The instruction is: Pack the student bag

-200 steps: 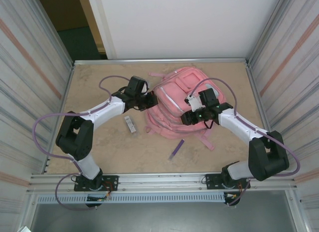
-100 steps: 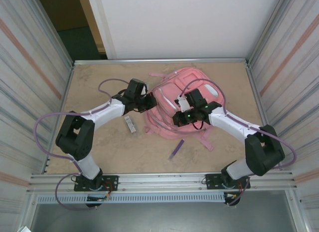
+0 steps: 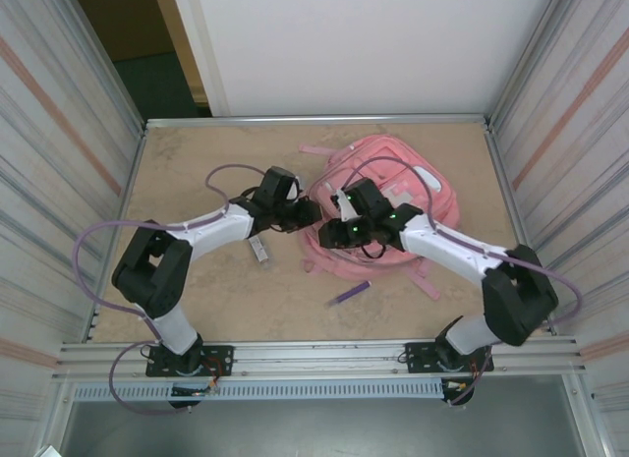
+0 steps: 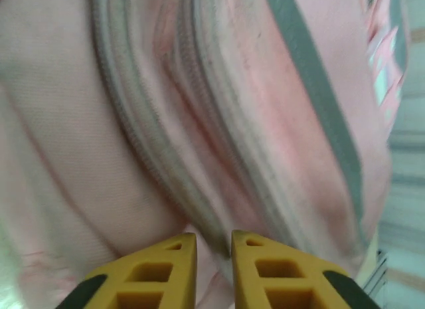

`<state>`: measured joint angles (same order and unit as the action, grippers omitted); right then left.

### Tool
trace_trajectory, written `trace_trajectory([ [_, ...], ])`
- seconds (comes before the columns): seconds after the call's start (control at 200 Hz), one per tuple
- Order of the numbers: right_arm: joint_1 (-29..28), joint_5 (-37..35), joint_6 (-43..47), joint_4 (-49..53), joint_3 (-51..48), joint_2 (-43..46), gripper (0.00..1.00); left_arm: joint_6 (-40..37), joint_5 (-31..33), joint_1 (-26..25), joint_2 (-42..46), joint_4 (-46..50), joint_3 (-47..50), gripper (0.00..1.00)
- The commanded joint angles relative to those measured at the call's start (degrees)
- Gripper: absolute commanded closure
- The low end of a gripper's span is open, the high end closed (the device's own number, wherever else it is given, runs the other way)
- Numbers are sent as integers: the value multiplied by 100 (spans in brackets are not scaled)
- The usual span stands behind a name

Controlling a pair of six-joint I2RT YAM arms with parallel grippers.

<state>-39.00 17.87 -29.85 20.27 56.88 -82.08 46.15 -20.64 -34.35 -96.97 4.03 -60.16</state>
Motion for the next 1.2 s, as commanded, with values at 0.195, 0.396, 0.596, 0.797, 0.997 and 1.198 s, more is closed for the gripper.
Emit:
trace_trajectory([
  [0.195,712,-1797,-2059,1536,-509,1372,34,-1886,-274,-238,1198,-123,611,62],
  [0.396,1079,-1214,-2939,1262,-750,1320,35,-3463,183,-1483,1135,-386,493,58],
  [0.596,1171,-1296,-3368,817,-751,880,45,-3364,766,-1885,303,-78,-61,51],
  [0.797,1185,-919,-3604,305,-751,489,64,-3218,1218,-1940,-215,-29,-475,48],
  [0.997,1227,-853,-3613,272,-740,681,100,-3244,1101,-1930,-649,-6,-779,50],
  [1.198,1403,-712,-3539,411,-613,1022,100,-3154,1233,-1904,-816,-60,-859,56],
])
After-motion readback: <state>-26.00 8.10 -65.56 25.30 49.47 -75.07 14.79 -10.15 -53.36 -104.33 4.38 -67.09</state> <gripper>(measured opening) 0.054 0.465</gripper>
